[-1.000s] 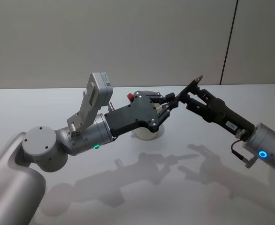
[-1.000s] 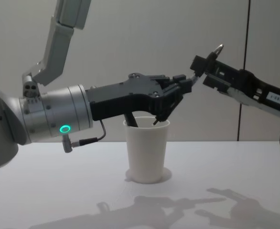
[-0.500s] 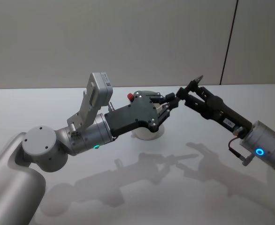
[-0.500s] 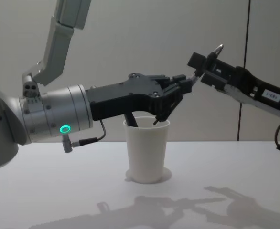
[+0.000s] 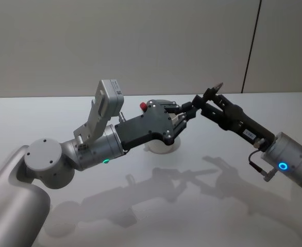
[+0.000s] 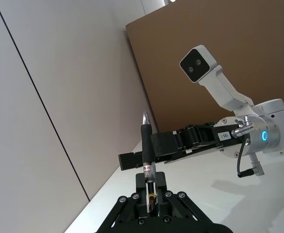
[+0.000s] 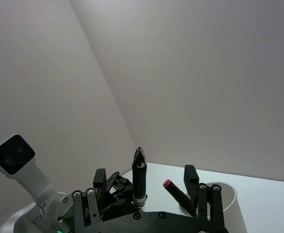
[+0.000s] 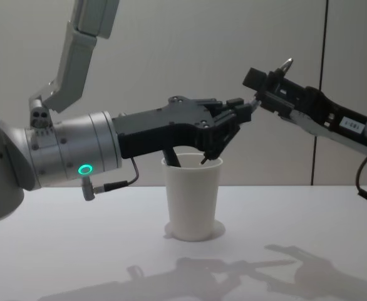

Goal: Place the pen into the pen holder.

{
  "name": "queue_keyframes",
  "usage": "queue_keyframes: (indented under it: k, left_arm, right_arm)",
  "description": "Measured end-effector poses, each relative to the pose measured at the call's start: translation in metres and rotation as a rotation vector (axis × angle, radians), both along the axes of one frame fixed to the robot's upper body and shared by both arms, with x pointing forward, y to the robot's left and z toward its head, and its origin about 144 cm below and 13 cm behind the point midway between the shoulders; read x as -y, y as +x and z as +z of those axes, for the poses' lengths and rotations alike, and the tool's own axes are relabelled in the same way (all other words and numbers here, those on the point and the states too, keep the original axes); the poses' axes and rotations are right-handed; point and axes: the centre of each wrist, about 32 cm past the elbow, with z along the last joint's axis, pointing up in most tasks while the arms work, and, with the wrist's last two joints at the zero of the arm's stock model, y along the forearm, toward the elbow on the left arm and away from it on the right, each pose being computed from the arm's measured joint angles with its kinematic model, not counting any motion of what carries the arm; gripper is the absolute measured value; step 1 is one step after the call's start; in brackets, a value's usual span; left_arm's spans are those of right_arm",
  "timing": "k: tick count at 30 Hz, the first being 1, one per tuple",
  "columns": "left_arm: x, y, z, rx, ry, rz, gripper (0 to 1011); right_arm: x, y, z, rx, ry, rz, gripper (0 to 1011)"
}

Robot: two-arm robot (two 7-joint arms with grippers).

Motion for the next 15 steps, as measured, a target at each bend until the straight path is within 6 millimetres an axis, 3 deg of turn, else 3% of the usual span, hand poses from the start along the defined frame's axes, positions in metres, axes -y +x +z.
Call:
queue_keyframes:
  k: [15]
  left_arm:
    - [0.0000, 0.0000, 0.0000, 0.000, 0.000, 0.000, 121]
  right_arm:
    - [-0.0001, 0.0000, -0.0008, 0.002, 0.004, 0.009, 1002]
